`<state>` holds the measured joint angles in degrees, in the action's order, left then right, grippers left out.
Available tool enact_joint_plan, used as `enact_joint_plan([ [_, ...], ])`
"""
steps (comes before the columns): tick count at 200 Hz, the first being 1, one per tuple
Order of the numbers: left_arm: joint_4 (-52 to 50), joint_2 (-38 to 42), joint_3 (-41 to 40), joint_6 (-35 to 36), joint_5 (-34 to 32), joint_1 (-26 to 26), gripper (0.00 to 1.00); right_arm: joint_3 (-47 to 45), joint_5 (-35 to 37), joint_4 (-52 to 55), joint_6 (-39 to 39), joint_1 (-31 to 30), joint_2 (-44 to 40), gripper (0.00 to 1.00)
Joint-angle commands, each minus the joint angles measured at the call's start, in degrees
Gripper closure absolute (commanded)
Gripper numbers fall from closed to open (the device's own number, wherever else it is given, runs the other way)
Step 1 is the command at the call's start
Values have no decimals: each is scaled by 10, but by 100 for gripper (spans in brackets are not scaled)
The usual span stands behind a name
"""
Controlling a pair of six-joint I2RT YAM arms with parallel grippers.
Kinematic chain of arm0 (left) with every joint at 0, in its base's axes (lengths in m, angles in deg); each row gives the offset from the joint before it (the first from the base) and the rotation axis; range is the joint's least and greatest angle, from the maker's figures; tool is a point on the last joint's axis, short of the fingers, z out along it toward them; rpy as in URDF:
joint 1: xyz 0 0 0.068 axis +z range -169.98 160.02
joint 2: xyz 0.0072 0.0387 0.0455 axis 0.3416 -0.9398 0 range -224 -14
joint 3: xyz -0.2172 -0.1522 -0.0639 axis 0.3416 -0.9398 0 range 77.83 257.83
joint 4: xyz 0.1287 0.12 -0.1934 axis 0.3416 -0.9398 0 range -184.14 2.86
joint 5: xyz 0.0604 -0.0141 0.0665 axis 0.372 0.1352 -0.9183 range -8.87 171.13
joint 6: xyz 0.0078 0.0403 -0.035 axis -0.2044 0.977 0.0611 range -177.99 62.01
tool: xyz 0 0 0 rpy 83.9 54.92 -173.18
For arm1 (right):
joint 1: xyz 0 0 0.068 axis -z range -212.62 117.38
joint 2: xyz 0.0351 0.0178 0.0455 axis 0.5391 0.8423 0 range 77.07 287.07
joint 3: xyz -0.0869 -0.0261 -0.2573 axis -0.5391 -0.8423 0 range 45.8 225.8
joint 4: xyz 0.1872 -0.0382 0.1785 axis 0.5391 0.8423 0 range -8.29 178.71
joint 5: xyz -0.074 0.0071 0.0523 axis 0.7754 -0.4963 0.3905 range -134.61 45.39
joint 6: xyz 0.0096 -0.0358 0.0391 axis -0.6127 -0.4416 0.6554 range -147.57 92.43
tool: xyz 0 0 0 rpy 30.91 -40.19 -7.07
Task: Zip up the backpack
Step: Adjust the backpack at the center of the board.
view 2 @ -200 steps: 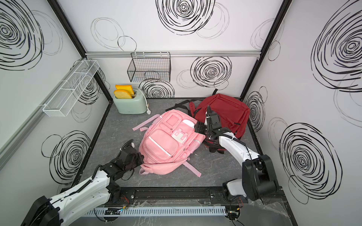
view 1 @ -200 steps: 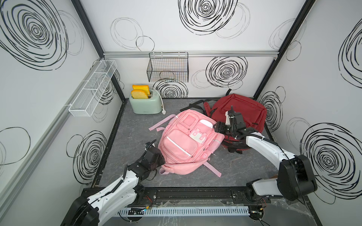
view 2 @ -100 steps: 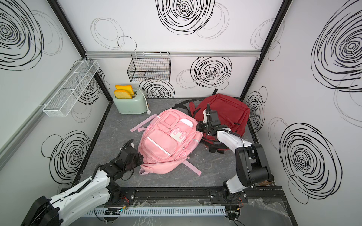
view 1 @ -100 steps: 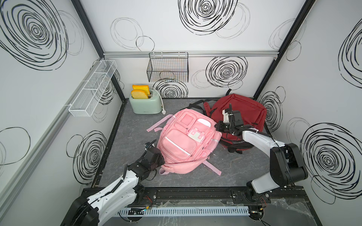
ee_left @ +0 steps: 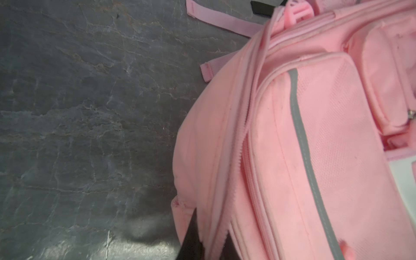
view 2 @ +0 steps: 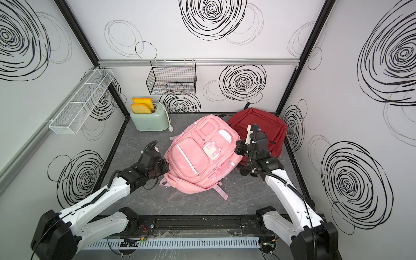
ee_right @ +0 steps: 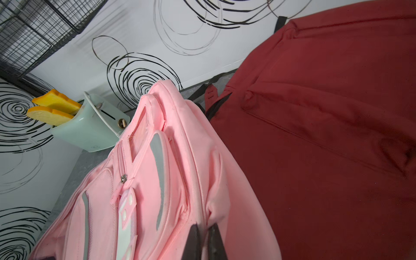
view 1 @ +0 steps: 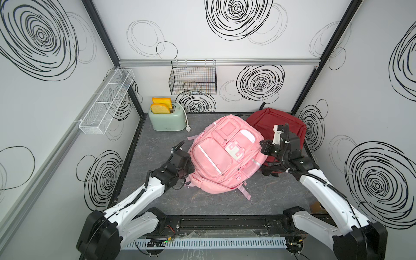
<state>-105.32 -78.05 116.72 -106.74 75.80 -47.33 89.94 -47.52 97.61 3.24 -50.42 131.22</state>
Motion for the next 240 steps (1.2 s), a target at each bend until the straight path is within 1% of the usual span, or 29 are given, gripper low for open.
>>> enact_joint_plan([
  [1, 107, -42, 52, 19, 3, 14, 100, -54, 26, 15, 62, -24, -59, 100],
  [15, 116, -82, 67, 30, 8, 24, 100, -89, 57, 6, 88, -37, -92, 100],
  [27, 124, -118, 75, 37, 20, 35, 100, -116, 67, -8, 108, -48, -109, 100],
  [45, 147, -150, 73, 41, 24, 48, 100, -147, 74, -27, 135, -66, -112, 100],
  [54, 156, -164, 74, 43, 17, 52, 98, -162, 78, -40, 147, -78, -112, 100],
  [56, 157, -166, 75, 44, 16, 53, 94, -164, 80, -42, 150, -81, -113, 100],
  [64, 161, -175, 77, 48, 8, 54, 87, -173, 90, -46, 165, -95, -115, 100],
  [73, 162, -186, 83, 52, 1, 56, 77, -185, 107, -51, 183, -113, -121, 100],
  [81, 167, -192, 87, 57, 0, 57, 64, -192, 126, -47, 204, -128, -129, 100],
  [86, 169, -195, 88, 58, 2, 59, 54, -197, 139, -45, 217, -137, -136, 100],
  [94, 171, -198, 91, 59, 12, 62, 43, -205, 158, -45, 236, -149, -149, 100],
  [105, 173, -198, 93, 61, 21, 67, 35, -213, 180, -46, 251, -165, -166, 100],
  [113, 168, -192, 94, 63, 21, 67, 31, -212, 200, -38, 263, -175, -174, 100],
  [133, 144, -162, 91, 75, 2, 63, 22, -211, 230, -32, 278, -187, -184, 100],
  [148, 110, -128, 87, 88, -27, 55, 18, -212, 241, -29, 288, -188, -182, 100],
  [164, 63, -84, 76, 98, -70, 39, 16, -215, 252, -32, 300, -188, -180, 100],
  [186, 18, -12, 30, 99, -116, 12, 13, -209, 266, -40, 301, -188, -172, 100],
  [196, 5, 18, 5, 93, -114, 4, 12, -202, 274, -40, 297, -188, -166, 100],
  [214, 2, 58, -42, 79, -85, -4, 13, -191, 287, -41, 291, -187, -155, 100],
  [240, 20, 91, -99, 44, -44, -25, 14, -188, 286, -53, 286, -186, -143, 100],
])
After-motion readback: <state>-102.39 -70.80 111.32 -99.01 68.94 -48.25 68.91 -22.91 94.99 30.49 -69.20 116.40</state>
